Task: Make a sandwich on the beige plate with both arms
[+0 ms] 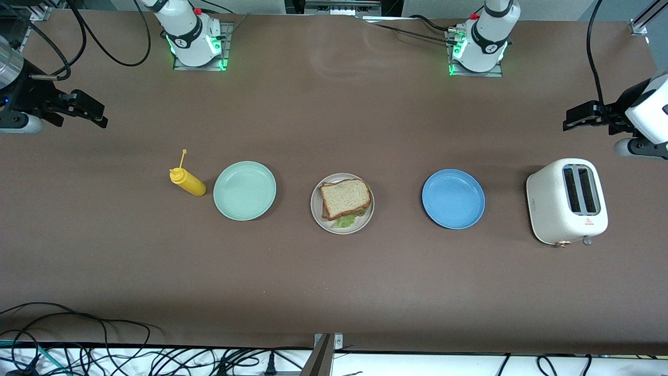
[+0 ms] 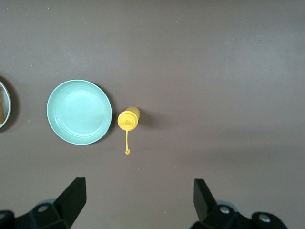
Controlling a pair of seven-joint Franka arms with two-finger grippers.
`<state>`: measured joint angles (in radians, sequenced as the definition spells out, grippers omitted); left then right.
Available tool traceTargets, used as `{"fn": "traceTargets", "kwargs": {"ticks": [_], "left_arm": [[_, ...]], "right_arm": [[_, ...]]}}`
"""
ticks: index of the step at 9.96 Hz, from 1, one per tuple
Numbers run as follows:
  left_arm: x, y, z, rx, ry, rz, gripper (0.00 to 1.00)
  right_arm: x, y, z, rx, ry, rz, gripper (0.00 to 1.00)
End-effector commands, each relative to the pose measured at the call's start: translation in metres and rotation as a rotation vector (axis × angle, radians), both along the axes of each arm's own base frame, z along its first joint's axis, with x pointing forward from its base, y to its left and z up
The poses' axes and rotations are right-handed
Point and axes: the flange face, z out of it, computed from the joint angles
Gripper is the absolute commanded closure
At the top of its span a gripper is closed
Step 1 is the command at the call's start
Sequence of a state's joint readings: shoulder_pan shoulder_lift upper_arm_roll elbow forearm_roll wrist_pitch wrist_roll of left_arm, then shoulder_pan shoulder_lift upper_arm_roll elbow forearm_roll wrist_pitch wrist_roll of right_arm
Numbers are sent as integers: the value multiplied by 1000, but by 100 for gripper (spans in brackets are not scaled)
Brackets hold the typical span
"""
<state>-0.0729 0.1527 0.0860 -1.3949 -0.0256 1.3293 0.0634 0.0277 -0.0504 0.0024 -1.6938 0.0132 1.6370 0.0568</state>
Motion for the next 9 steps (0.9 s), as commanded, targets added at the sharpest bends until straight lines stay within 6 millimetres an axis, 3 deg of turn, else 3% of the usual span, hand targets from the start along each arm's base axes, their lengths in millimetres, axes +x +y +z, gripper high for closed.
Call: {"fn": "traceTargets", "kwargs": {"ticks": [1,9], "left_arm": [[0,3,2,18,-9,3,0],[2,3,-1,24,-5,2,0]], "right_arm": [[-6,-1,3,16,-9,10,0],[-6,-7,2,18,-3,-1,0]]}}
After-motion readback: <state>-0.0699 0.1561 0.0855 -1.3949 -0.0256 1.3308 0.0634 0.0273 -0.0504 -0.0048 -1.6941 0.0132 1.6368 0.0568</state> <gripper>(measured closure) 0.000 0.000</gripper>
